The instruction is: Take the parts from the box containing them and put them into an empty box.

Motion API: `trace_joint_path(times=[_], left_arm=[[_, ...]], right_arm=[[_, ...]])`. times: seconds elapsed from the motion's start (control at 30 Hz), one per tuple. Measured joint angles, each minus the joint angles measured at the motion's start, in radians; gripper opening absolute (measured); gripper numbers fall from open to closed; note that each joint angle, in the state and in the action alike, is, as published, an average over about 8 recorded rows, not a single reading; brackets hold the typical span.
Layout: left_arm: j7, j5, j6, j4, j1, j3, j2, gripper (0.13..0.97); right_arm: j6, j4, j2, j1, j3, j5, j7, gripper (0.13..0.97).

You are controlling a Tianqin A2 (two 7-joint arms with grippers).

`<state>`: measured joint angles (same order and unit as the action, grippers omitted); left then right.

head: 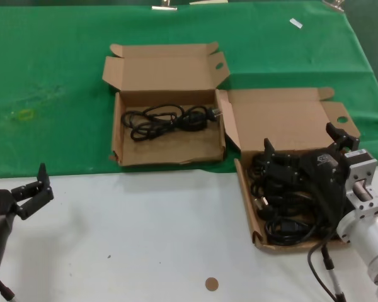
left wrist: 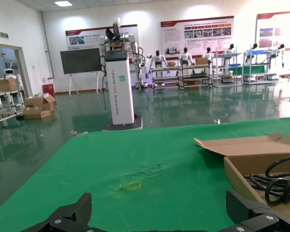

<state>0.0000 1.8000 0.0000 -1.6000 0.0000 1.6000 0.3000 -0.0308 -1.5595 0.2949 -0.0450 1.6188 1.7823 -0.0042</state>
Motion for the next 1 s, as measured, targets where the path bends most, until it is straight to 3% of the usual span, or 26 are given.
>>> trace_joint_path(times=[1.0], left_arm=[[0.0, 0.0, 0.0, 0.0, 0.0, 0.0, 0.0, 0.966]], right_arm=[[0.0, 0.0, 0.0, 0.0, 0.0, 0.0, 0.0, 0.966]])
